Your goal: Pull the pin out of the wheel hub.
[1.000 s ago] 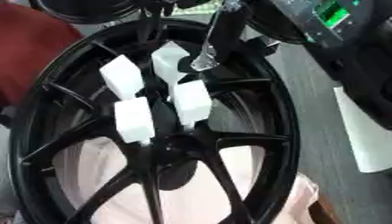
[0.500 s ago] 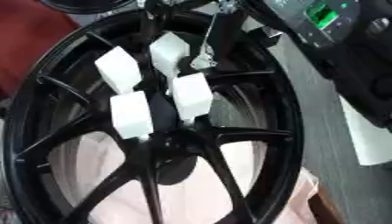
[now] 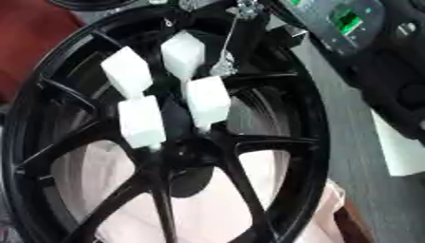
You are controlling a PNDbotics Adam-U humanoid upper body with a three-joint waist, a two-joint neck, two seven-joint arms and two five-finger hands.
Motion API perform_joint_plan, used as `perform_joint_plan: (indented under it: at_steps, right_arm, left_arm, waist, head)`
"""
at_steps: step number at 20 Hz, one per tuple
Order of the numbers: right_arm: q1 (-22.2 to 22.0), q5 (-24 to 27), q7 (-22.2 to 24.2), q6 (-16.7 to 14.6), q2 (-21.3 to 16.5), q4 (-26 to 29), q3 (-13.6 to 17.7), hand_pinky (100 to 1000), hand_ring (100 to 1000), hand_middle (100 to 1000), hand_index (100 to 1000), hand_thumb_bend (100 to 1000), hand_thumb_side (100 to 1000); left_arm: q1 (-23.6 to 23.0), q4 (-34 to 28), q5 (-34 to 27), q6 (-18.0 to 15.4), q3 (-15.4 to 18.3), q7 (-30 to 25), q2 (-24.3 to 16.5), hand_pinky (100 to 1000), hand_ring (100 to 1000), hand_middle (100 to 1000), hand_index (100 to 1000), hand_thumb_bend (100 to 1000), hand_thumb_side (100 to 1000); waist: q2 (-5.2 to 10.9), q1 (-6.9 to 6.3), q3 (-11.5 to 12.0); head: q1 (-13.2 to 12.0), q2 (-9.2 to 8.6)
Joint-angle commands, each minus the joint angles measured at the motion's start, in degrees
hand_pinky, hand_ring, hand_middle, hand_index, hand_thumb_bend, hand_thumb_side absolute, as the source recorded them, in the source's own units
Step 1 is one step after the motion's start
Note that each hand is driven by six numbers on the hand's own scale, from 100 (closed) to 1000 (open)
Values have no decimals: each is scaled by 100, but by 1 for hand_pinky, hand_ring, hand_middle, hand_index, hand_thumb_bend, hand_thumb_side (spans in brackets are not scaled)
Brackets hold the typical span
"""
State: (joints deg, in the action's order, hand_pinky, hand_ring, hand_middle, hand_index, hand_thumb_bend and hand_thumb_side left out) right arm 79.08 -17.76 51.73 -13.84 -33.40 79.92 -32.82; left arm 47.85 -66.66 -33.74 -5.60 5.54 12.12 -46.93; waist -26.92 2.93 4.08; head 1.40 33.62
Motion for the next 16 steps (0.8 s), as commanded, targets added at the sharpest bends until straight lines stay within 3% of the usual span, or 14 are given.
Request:
perform_joint_plan:
  at_steps: [1,5,16]
  right_arm:
    - [92,147,24,4,-30,-9,73,841,777,585,627,199,100]
    - [96,375,7,55,-13,-49,141,830,746,503,533,142,100]
    - [260,679,-87,205,-4,-207,516,820,702,443,460,129,100]
  left_arm:
    - [80,-97,-28,-22,73,1,-181,816,840,851,841,513,794]
    - [74,-87,-34,-16,74,7,-178,816,840,851,841,513,791]
    - [35,-74,-17,-15,74,13,-241,816,840,851,841,511,793]
  waist:
    - [136,-50,13]
    - [160,-52,6]
    - [285,-15,-57]
  head:
    - [13,-19]
    - [5,-12]
    - [-47,17]
